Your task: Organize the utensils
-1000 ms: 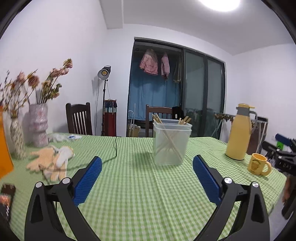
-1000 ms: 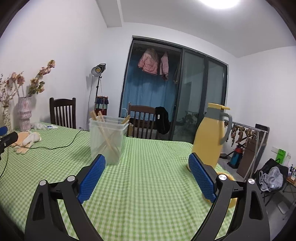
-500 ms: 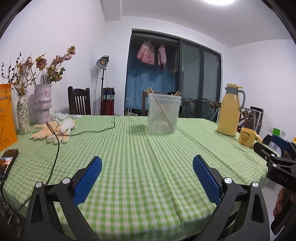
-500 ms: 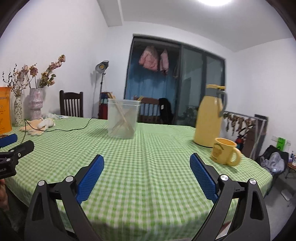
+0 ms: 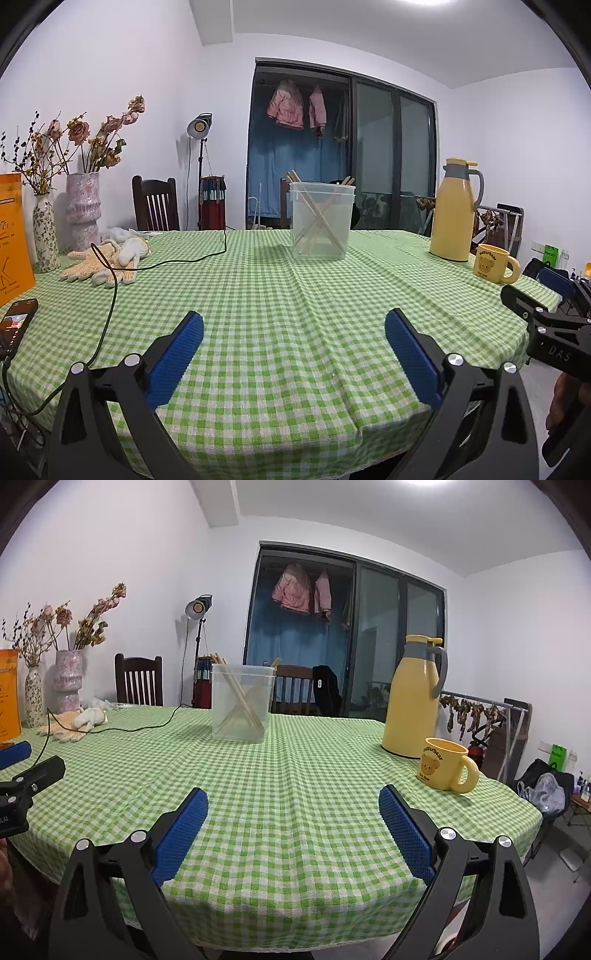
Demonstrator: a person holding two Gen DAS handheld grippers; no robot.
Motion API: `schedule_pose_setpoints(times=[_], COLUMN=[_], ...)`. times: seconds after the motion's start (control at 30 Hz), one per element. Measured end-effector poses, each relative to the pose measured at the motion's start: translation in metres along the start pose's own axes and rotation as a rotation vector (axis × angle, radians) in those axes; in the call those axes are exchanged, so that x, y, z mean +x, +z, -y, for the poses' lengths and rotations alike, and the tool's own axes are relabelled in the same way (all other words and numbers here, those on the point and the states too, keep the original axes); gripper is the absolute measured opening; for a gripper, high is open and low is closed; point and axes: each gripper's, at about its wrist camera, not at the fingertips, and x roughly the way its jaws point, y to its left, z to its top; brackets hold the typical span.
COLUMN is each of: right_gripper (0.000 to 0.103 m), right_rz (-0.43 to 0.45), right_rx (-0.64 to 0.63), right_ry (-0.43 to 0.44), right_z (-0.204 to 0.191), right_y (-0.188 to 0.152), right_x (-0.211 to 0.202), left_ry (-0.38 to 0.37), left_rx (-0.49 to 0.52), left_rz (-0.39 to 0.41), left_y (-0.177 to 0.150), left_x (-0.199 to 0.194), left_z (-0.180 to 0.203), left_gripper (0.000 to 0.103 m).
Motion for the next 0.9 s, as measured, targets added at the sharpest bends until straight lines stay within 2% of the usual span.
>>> schedule_pose_setpoints(times=[0.67,0.9], right_gripper=[0.09,0.09], right_rz=[0.018,0.016], right_rx=[0.021,-0.006], right_ry=[0.001,0.009], right_z=[0.0043,-0.0017], right_y=[0.0025,0.0012], right_x=[-0.0042,-0.0051], left_ry=[0.005,0.004], left_rx=[0.002,0.006], left_rz=[0.021,0.019], left_y=[0.0073,0.0059], left_x=[0.001,0.0001], left_z=[-0.0029,-0.0024], left_gripper=[0.095,0.095])
